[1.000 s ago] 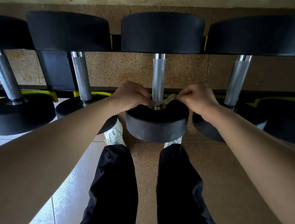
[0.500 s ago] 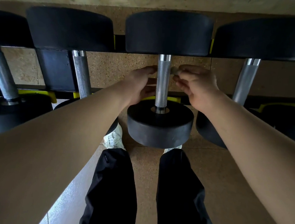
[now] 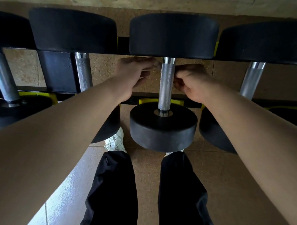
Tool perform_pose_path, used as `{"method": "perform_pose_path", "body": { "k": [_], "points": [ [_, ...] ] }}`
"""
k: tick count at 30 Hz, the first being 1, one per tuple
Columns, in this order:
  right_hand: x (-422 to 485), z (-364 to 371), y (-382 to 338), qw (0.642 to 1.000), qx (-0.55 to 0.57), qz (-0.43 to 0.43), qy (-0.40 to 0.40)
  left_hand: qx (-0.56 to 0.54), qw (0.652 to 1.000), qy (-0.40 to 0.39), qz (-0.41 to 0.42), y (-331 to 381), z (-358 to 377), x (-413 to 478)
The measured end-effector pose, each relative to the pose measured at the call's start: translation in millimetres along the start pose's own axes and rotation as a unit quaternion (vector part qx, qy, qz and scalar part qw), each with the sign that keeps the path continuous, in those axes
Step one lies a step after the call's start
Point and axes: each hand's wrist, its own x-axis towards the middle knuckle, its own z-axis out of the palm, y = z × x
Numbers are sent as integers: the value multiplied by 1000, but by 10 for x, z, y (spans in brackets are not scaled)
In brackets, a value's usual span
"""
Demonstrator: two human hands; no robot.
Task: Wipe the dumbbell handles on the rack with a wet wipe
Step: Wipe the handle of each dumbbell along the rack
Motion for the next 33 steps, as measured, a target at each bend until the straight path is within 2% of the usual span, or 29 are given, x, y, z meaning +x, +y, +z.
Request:
{"method": "perform_pose_path", "body": {
  "k": [7,9,13,20,24,28,33],
  "points": [
    [-58,-226,-39,970,231,75,1,-128,989,9,-77,20,322,-187],
    [-96,-248,4,963,259,71,-3,-150,985,16,-85,34,370,-228],
    [-163,-85,21,973,228,25,10,-128,989,50,-47,21,324,-288],
    [-159,-18,6,982,186,-19,17,-72,994,50,69,-60,274,-411],
    [-246,-178,76,985,164,-44,-7,-63,995,66,29,0,366,-335],
    [-292,-222,123,983,176,-43,-16,-41,998,29,-27,-2,326,-295],
    [-204,-64,97,996,67,-60,10,5,999,24,22,-129,173,-351]
  ]
}}
